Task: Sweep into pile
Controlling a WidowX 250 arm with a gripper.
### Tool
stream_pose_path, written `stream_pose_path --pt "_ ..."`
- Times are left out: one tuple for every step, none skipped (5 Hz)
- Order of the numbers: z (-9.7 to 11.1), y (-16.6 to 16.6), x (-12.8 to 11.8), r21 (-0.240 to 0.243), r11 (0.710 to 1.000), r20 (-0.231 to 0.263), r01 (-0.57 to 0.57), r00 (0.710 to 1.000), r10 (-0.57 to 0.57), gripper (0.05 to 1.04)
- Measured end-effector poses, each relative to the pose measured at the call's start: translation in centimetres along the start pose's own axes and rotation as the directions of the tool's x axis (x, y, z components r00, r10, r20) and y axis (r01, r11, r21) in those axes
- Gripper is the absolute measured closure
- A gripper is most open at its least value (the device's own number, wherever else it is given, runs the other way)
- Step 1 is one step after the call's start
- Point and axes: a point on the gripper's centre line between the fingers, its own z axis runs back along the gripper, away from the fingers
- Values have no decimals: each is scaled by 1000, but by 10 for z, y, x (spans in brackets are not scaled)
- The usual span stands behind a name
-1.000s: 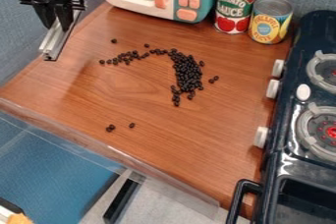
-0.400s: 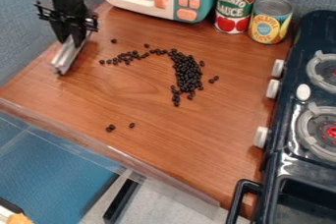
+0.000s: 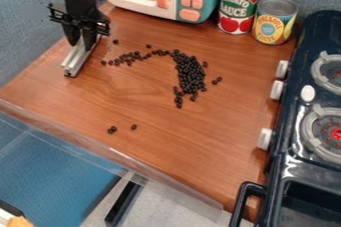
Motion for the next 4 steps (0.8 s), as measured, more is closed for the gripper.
stream_pose_path --pt "-1 -19 -3 -45 999 -24 9 1000 -10 747" --pt "2 -48 -5 -66 997 -30 45 998 -47 747" --pt "5 -66 -6 -71 995 -18 70 997 -72 747" --pt "6 -77 -8 -54 994 5 96 995 -96 747"
